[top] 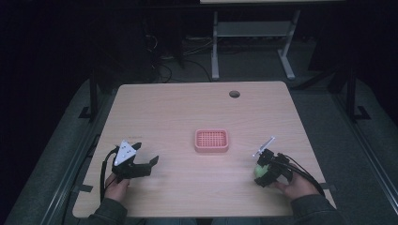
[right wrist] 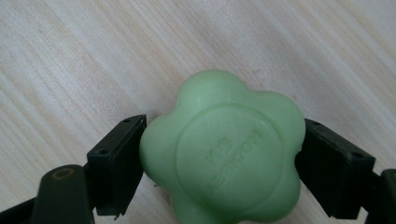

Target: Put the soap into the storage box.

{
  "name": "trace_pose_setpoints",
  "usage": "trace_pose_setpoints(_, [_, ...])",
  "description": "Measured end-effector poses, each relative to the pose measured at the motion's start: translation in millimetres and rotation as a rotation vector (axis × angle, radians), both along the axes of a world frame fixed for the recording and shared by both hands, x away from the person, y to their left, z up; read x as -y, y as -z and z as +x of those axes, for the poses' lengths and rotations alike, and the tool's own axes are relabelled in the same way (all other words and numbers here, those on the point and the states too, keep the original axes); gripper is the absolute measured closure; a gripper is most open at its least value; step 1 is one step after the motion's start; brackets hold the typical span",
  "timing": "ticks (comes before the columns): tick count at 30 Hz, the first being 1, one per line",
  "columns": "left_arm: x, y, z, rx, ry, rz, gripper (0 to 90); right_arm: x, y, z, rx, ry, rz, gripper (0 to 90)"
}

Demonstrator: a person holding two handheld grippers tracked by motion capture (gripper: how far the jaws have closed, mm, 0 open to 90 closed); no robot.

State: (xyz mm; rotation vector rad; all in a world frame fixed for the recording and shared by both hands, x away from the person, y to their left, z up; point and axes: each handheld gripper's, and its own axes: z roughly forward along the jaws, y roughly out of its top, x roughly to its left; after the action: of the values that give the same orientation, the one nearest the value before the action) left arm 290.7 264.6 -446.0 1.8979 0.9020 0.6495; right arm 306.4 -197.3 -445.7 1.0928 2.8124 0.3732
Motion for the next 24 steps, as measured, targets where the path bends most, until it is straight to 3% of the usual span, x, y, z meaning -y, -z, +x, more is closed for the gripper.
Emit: trace_pose_setpoints(24, [0.1, 0.0, 0.1, -0.001, 0.003, 0.0, 14.3, 0.6, -0.2, -0.4, 0.0, -0.013, 0.008, 25.9])
